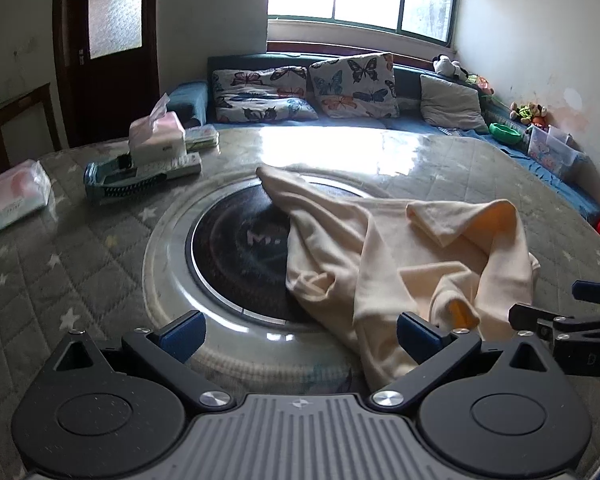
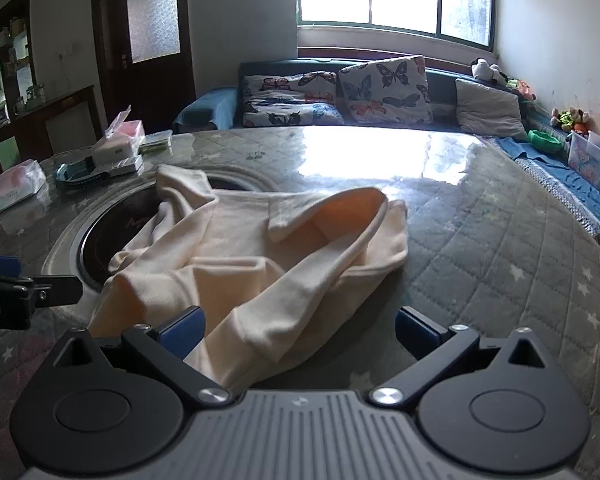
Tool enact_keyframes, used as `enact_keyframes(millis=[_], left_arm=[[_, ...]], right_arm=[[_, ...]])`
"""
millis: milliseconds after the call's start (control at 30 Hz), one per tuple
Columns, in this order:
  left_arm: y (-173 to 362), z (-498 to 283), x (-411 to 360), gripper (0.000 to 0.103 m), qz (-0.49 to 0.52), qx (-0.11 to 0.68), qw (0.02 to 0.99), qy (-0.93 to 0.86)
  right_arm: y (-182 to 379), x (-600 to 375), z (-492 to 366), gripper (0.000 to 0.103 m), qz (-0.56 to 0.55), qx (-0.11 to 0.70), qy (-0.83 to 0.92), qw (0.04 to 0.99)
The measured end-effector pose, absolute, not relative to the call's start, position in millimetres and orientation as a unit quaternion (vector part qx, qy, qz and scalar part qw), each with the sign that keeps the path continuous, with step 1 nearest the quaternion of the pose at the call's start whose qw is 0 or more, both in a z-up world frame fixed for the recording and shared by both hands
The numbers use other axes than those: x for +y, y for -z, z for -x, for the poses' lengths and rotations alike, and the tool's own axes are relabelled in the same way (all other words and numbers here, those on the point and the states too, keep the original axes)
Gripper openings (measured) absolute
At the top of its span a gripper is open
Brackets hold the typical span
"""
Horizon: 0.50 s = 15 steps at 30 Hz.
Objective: Fold clothes
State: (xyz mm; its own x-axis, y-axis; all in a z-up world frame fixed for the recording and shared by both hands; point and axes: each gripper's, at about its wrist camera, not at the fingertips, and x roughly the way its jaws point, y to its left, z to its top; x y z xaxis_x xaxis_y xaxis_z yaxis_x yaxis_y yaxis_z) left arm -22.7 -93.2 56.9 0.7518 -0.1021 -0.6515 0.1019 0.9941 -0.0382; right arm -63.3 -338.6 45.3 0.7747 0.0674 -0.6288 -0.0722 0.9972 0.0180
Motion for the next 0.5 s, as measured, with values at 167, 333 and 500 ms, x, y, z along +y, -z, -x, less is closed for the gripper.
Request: enact_keyframes(millis=[167, 333, 500], left_arm=[[-60.5, 6.6, -110.2, 0.098, -0.042, 0.34, 0.937, 0.069], [-61.0, -15.2, -124.9, 0.083, -0.062, 0.343, 0.932, 0.101], [-56.0, -40.1, -137.2, 0.068, -0.08, 0.346, 0.927, 0.121]], right_arm=[[-49.2, -347.3, 44.1, 0.093, 0.004, 0.337, -0.034, 0.941], [-55.7, -359.4, 18.2, 0.088, 0.012, 0.336, -0.031, 0.941], [-57.6, -368.4, -15.3, 0.08, 0.034, 0.342, -0.032, 0.938]])
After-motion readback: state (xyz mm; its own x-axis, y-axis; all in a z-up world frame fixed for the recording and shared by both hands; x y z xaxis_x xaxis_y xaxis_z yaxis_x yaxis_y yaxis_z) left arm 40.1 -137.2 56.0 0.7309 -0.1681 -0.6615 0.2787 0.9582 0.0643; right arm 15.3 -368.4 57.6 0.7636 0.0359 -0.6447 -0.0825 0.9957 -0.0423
